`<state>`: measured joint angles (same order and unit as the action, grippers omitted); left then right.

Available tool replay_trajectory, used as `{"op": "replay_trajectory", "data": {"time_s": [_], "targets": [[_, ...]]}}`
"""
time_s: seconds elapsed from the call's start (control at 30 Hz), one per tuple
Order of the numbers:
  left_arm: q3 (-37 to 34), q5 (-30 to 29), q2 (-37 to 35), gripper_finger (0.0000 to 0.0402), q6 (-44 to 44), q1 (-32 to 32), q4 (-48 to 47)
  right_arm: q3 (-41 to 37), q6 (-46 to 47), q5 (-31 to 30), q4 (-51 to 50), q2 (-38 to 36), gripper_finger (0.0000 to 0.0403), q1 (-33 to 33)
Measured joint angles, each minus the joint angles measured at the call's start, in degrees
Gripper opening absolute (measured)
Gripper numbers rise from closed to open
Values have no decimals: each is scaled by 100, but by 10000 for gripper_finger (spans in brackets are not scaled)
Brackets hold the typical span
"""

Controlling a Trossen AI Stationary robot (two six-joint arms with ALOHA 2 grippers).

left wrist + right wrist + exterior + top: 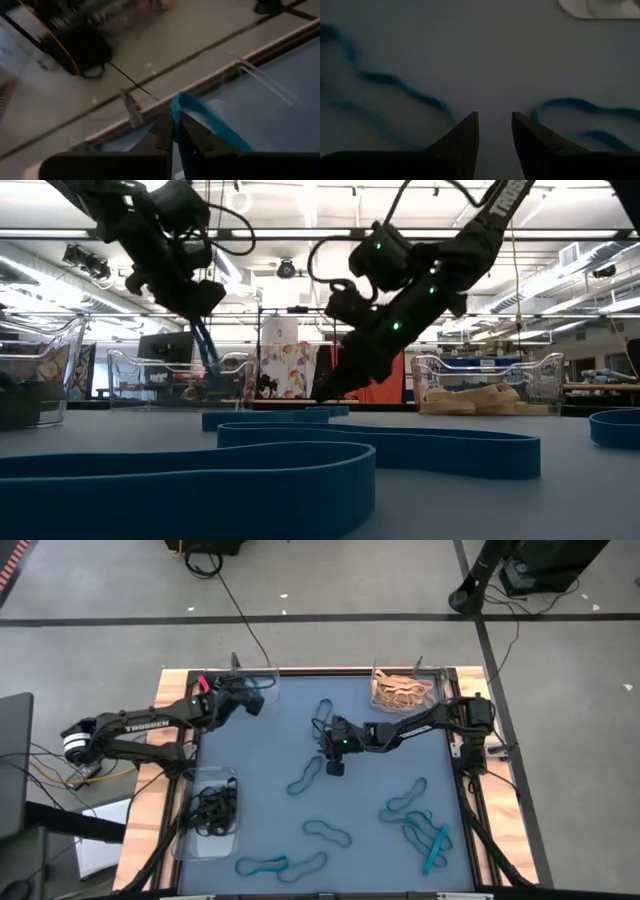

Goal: Sort rubber bands into baskets
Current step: Put the blue rubber band into the top left transparent bin

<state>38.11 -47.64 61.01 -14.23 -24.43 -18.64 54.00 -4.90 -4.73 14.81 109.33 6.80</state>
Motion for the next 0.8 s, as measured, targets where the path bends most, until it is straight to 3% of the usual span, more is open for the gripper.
{"op": "replay_trajectory", "data": {"time_s": [0.13, 0.37, 0.57, 0.8], "targets": [[-9, 704, 162, 21, -128, -388, -268, 4, -53, -186, 95, 210, 129, 100], [-4, 739, 297, 21, -298, -679, -353, 2, -763, -700, 347, 202, 130, 160], [-155, 550, 313, 23, -382, -790, -233, 92, -901, -317, 295, 211, 130, 364], [-280, 1003, 313, 63, -379, -782, 11, 94, -938, 83, 188, 211, 130, 587]]}}
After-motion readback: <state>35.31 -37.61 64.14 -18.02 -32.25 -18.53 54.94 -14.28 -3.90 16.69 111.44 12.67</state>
